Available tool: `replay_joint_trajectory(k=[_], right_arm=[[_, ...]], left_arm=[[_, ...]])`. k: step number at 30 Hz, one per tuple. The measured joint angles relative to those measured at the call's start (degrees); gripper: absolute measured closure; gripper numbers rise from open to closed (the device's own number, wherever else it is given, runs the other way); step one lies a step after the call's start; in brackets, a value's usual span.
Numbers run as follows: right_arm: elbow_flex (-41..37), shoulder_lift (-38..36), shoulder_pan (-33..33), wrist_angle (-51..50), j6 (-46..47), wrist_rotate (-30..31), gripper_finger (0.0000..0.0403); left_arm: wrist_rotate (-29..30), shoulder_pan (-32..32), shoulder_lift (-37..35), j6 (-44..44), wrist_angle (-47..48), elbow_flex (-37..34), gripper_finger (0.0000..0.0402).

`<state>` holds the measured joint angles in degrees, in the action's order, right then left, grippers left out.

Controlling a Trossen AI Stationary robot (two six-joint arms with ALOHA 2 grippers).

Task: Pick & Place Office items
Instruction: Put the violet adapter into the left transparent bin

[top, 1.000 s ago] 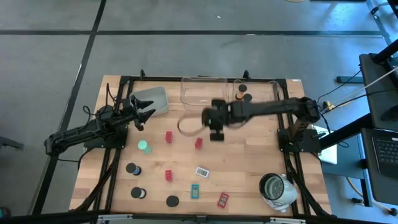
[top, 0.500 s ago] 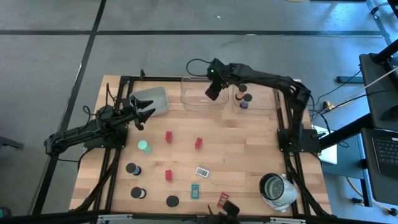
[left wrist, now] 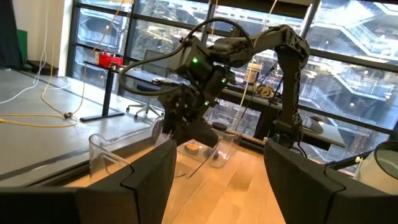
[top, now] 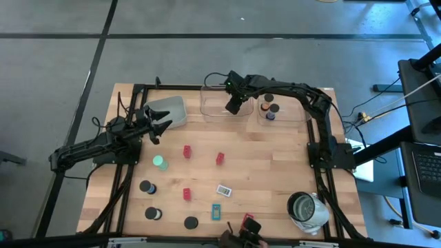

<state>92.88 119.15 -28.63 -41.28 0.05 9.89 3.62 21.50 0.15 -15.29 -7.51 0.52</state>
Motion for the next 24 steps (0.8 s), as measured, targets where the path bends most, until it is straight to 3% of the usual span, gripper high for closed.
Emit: replay_joint_trajectory(k=[7,24], right_arm=[[0.00,0.07,-0.30,-0.87,0.83,-4.72,0.0273],[-0.02,0.07,0.62,-0.91,2.54,-4.79,0.0271]], left_arm=[[0.02,0.00,0.00,0.00,0.00,-0.01,0.0162],[0.02,0.00,-0.01,0.00,0.00,-0.01,0.0162]])
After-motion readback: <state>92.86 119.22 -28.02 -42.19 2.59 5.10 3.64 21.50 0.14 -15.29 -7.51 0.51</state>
